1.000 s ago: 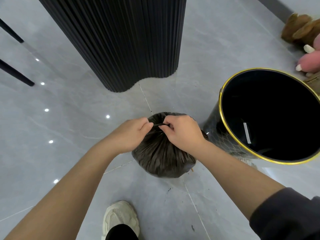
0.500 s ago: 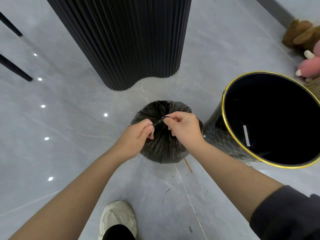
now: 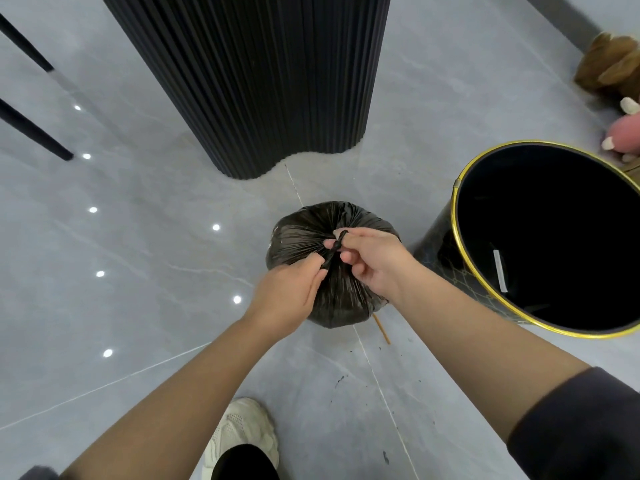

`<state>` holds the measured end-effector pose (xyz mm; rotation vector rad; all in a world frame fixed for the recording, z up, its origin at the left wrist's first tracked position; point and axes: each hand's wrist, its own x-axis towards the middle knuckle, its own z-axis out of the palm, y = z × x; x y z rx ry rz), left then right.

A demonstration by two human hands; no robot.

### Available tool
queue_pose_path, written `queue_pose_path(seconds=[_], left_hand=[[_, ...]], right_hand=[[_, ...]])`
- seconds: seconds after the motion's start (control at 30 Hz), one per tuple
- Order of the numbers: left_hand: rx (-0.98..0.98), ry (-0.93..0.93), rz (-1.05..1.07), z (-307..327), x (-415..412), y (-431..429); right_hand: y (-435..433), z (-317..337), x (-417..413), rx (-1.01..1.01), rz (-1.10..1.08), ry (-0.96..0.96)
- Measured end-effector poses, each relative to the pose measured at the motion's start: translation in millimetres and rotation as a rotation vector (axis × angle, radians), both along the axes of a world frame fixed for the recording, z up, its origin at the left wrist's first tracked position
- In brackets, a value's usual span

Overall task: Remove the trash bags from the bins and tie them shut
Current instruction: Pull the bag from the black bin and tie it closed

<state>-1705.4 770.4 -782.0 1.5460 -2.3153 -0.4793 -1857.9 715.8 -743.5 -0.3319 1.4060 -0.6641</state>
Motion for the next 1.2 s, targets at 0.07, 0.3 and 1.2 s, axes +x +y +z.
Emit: queue_pose_path(seconds=[0.07,0.3,1.2], left_hand=[[-0.020,-0.057,-0.005,-4.3,0.1,1.4],[-0.036,-0.238,-0.088,-30.3,16.9,6.6],[0.687,0.444,0.274,-6.7,-7.7,-48.7]], right_hand=[[-1.5,0.5,0.9,0.113,-0.074,-0.136],[-7.4,-5.2,-7.0,0.131,-0.095,-0.141],[12.2,7.5,-47.3,-1.190,1.641,1.219]])
